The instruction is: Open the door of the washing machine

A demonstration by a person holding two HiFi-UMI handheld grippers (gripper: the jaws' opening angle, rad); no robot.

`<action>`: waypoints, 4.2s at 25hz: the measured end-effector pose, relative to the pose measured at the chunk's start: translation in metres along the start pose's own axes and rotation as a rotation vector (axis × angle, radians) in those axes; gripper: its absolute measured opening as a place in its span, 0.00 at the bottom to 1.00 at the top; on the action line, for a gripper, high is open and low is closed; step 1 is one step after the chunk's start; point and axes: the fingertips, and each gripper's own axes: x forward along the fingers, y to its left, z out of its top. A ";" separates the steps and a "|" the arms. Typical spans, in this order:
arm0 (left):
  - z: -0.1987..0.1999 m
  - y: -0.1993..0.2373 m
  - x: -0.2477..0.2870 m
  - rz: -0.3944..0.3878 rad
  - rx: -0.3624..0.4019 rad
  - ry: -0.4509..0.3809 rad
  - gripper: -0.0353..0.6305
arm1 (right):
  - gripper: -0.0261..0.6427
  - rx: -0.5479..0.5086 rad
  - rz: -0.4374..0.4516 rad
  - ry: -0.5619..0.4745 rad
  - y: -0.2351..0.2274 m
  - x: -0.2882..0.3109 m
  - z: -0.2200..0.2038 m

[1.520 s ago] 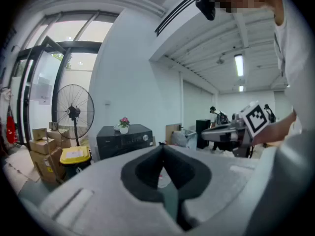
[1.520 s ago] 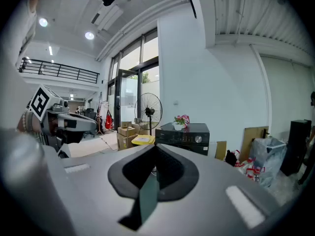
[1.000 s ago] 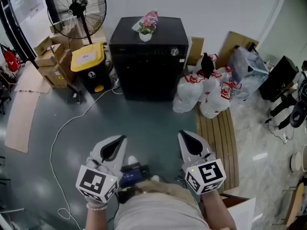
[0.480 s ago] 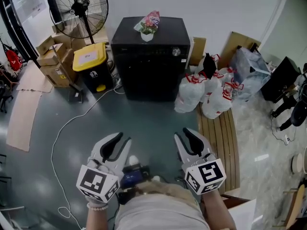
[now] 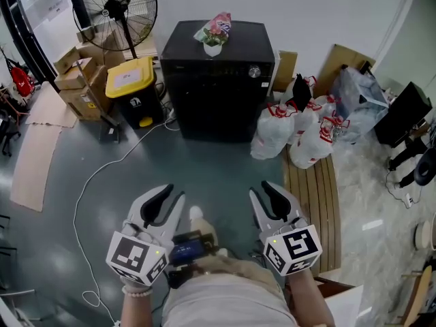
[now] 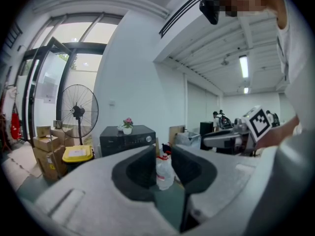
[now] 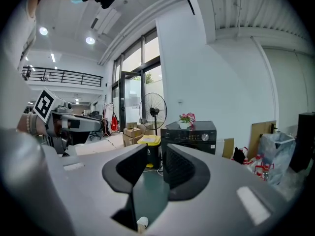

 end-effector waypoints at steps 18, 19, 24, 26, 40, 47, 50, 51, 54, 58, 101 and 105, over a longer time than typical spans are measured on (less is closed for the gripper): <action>0.010 0.078 0.073 -0.011 -0.013 -0.002 0.20 | 0.19 -0.042 0.005 0.030 -0.030 0.096 0.020; 0.010 0.085 0.077 -0.010 -0.014 0.001 0.20 | 0.19 -0.046 0.009 0.031 -0.030 0.104 0.022; 0.016 0.124 0.095 -0.001 -0.026 0.003 0.20 | 0.19 -0.045 0.012 0.045 -0.033 0.145 0.033; 0.018 0.140 0.102 0.000 -0.029 0.004 0.20 | 0.19 -0.047 0.013 0.048 -0.034 0.162 0.036; 0.017 0.245 0.137 0.015 -0.049 0.004 0.20 | 0.19 -0.064 0.029 0.079 -0.031 0.274 0.056; 0.014 0.290 0.148 0.030 -0.058 -0.001 0.20 | 0.19 -0.066 0.043 0.102 -0.027 0.322 0.060; 0.013 0.305 0.151 0.032 -0.065 0.001 0.20 | 0.19 -0.073 0.048 0.097 -0.026 0.337 0.063; 0.013 0.309 0.153 0.031 -0.070 0.000 0.20 | 0.19 -0.075 0.049 0.095 -0.026 0.341 0.064; 0.013 0.320 0.158 0.026 -0.074 -0.007 0.20 | 0.19 -0.067 0.046 0.093 -0.027 0.349 0.062; 0.008 0.329 0.162 0.023 -0.076 -0.003 0.21 | 0.19 -0.043 0.040 0.104 -0.029 0.356 0.057; -0.118 0.423 0.361 0.071 -0.100 0.190 0.29 | 0.19 -0.016 0.181 0.287 -0.155 0.514 -0.031; -0.144 0.428 0.385 0.068 -0.109 0.209 0.31 | 0.19 -0.019 0.173 0.288 -0.170 0.526 -0.043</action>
